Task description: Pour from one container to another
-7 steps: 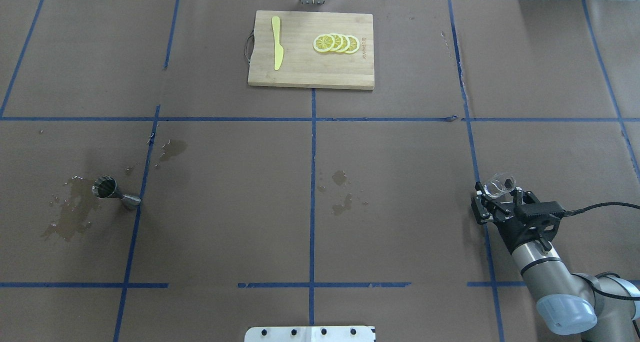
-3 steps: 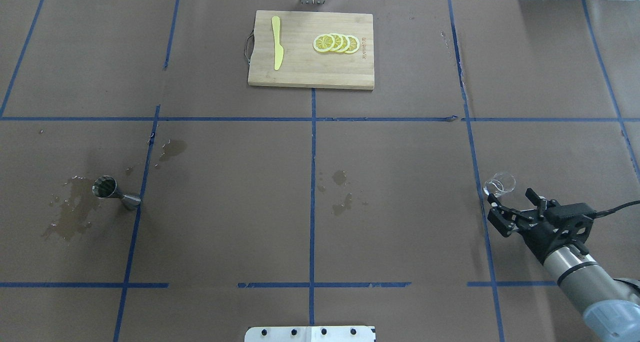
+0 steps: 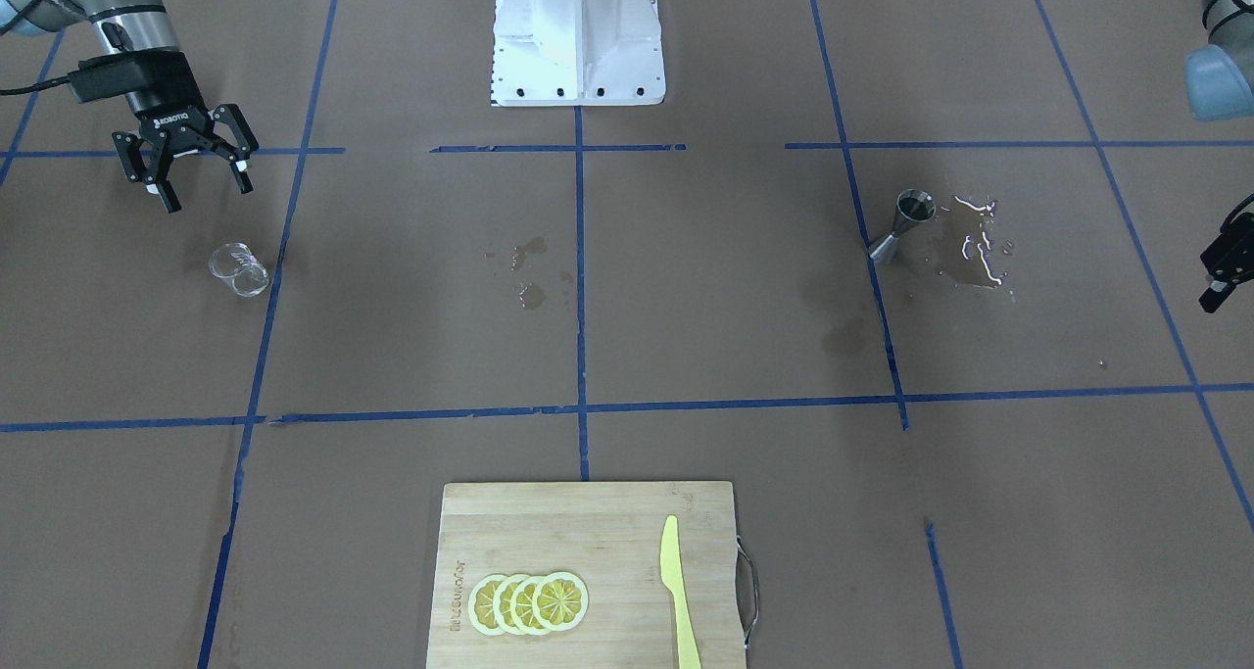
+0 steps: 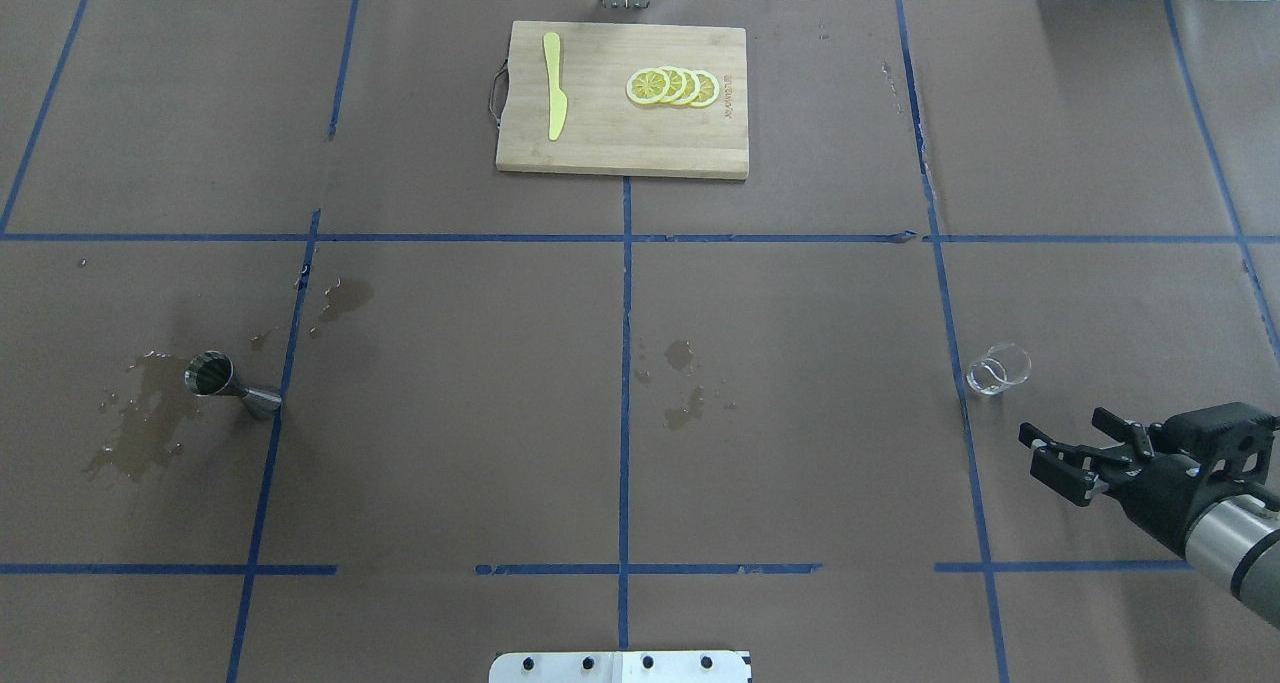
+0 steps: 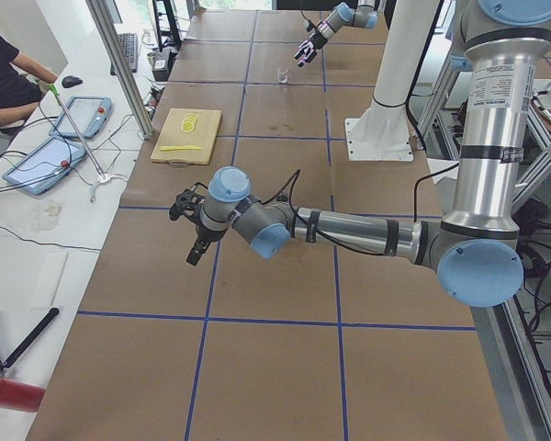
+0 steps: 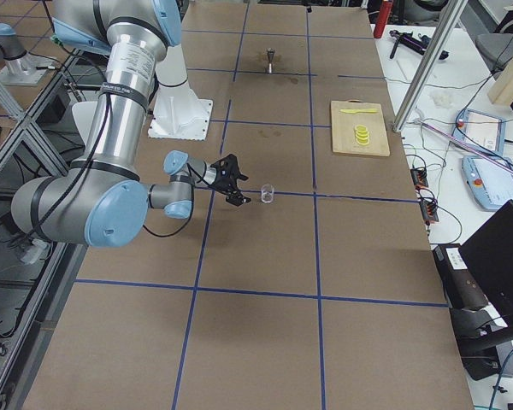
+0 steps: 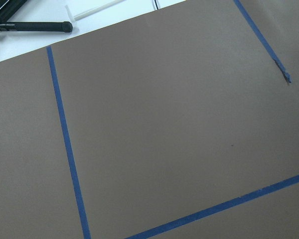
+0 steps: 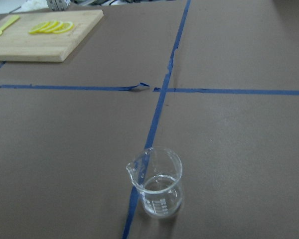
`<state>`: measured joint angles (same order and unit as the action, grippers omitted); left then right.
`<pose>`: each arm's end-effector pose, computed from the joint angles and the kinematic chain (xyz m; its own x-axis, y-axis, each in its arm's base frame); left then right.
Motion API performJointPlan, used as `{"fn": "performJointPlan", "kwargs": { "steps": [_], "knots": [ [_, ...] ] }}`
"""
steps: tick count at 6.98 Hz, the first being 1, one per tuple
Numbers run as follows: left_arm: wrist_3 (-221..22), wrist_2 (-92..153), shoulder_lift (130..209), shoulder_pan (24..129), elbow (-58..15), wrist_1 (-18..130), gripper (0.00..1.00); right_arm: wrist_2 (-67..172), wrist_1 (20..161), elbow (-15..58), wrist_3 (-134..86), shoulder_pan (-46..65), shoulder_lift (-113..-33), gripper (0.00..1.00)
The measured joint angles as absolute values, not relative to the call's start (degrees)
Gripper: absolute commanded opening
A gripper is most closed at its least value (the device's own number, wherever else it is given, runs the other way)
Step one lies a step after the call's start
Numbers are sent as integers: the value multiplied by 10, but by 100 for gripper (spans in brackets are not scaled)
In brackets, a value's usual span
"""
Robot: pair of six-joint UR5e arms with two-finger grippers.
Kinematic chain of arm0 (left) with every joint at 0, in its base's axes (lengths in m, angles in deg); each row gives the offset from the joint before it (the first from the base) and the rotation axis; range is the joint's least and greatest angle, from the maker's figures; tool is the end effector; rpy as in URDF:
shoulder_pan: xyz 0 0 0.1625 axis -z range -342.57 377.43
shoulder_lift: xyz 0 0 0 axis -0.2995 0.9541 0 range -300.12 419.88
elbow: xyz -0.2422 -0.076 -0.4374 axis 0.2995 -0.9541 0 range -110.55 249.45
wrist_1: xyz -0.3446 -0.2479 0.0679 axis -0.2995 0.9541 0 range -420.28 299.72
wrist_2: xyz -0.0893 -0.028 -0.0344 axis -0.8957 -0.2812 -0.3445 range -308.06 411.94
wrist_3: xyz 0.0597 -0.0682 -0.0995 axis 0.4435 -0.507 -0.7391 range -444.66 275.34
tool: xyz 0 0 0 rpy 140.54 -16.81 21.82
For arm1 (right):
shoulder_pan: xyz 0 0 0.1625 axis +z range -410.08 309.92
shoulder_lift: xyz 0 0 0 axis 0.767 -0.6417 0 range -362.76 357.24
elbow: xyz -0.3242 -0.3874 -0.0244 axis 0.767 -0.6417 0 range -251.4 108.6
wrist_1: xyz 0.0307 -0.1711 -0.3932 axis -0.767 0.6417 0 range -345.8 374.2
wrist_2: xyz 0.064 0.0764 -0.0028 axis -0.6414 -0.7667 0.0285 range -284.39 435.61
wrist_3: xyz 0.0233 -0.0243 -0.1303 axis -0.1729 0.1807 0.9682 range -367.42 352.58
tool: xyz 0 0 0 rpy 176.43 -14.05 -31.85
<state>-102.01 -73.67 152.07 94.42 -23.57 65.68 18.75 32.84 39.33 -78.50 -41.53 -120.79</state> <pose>0.0756 -0.5712 0.6476 0.7243 0.3124 -0.6146 0.0487 0.8660 0.4976 -0.2784 -0.2511 0.6204 0.6072 -0.1832 0.7731 -0.4375 0.7352 0.5178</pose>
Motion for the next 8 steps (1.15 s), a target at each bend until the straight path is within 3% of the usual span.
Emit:
{"fn": "performJointPlan", "kwargs": {
  "steps": [1, 4, 6, 8],
  "knots": [
    [-1020, -744, 1518, 944, -237, 655, 100, 94, 330, 402, -778, -362, -1222, 100],
    [-1017, -792, 1510, 946, -249, 624, 100, -293, 372, 363, -613, -26, -1198, 100],
    [-977, -809, 1516, 965, -273, 544, 100, -481, 554, 343, -431, 181, -1122, 100],
    [-891, -812, 1554, 1022, -289, 408, 100, -579, 841, 340, -234, 309, -1016, 100]
  ]
}}
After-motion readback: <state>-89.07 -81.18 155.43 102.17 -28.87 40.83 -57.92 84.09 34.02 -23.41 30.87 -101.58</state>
